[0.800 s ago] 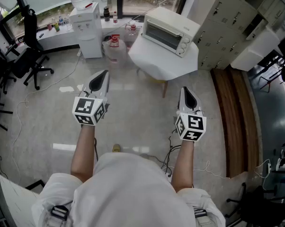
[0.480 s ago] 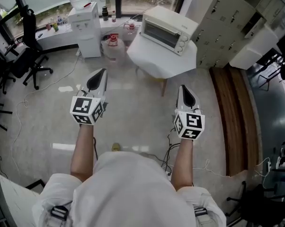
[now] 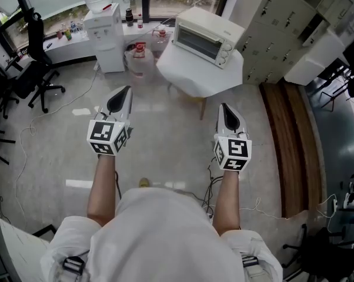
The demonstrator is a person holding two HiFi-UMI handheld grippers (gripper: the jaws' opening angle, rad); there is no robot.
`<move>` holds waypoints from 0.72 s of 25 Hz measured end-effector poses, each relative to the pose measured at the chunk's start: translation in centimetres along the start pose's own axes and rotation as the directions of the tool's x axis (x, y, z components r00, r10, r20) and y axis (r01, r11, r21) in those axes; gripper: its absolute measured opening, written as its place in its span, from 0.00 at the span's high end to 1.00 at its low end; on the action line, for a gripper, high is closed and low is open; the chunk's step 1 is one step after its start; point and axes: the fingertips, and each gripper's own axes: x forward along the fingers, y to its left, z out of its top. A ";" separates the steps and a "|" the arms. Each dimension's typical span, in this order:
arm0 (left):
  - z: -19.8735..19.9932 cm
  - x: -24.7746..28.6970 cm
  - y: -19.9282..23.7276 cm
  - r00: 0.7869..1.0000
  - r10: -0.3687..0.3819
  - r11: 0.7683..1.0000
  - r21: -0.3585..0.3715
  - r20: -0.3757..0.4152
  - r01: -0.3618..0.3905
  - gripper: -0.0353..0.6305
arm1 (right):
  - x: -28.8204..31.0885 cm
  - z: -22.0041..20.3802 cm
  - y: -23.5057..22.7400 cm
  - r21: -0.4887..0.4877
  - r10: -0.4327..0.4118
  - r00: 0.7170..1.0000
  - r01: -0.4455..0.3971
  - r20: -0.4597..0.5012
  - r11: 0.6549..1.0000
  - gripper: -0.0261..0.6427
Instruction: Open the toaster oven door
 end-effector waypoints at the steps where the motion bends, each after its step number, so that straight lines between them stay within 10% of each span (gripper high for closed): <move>1: 0.0 0.1 0.0 1.000 0.000 1.000 0.001 -0.002 0.000 0.95 | 0.0 0.1 0.0 -0.001 0.002 1.000 -0.002 0.003 1.000 0.96; 18: 0.2 1.1 -2.2 1.000 -0.012 1.000 0.001 -0.011 0.012 0.84 | -0.5 0.2 -1.0 0.019 0.021 0.999 -0.021 0.024 1.000 0.84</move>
